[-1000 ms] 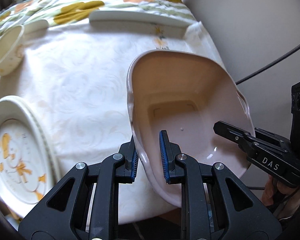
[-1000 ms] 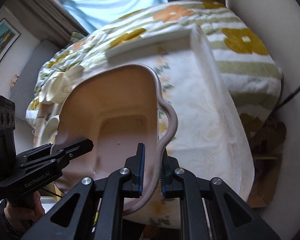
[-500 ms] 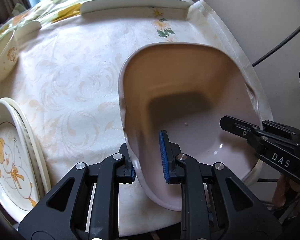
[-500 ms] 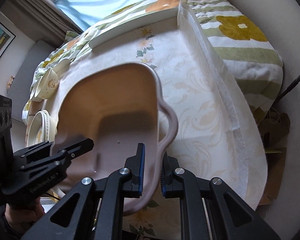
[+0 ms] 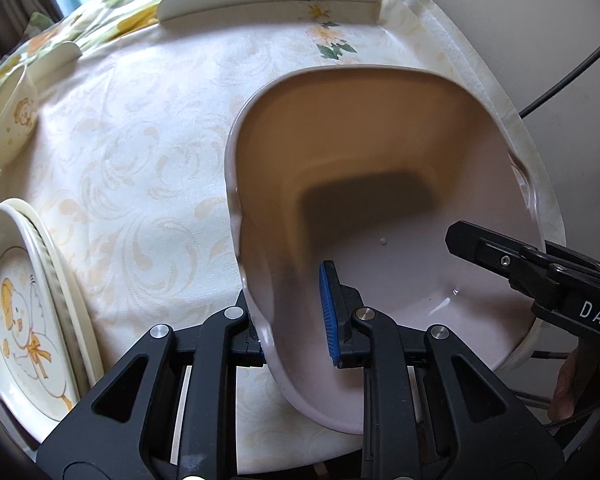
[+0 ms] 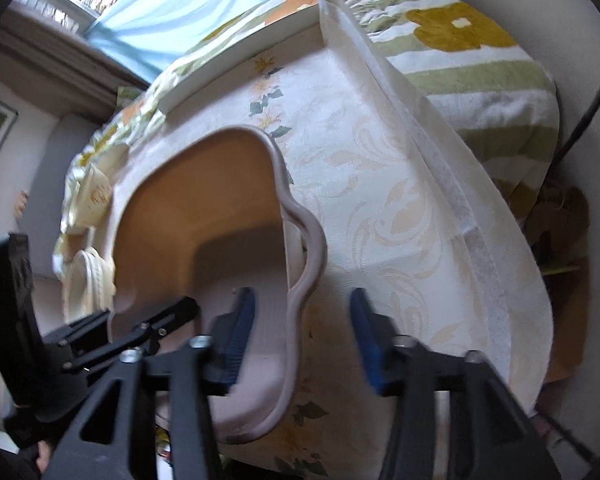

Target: Organize plates and bowls

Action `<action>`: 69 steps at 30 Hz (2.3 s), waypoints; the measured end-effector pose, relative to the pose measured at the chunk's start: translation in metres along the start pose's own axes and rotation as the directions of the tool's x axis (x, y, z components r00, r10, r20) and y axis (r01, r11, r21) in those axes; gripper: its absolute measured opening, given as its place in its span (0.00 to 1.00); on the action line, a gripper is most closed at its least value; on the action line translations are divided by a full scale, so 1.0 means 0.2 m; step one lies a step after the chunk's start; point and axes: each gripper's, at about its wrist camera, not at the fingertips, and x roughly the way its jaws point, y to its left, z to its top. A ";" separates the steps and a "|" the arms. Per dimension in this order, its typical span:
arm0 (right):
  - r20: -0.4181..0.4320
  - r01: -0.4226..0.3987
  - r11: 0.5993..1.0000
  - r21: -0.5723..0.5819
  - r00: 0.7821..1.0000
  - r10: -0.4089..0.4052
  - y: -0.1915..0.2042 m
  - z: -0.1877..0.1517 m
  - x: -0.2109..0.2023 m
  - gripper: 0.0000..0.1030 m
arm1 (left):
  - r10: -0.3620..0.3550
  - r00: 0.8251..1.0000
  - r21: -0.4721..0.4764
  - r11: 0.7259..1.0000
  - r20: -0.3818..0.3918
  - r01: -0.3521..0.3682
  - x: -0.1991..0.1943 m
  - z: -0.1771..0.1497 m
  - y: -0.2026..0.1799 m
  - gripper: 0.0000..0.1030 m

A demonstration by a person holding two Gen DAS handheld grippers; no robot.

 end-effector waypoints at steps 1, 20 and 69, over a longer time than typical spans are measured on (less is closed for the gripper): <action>0.001 0.005 1.000 0.001 1.000 -0.005 0.00 0.00 0.00 0.45 | 0.001 1.000 0.000 1.000 0.000 -0.001 0.00 0.00 0.00 0.17; 0.064 -0.010 1.000 0.009 0.998 0.009 0.03 -0.01 -0.11 0.50 | 0.020 0.997 0.000 1.000 0.072 -0.020 -0.13 0.01 0.01 0.84; -0.156 -0.014 0.929 -0.371 0.987 -0.048 1.68 0.63 0.90 0.46 | -0.028 0.996 -0.438 0.897 0.083 0.062 -0.19 0.43 1.88 0.34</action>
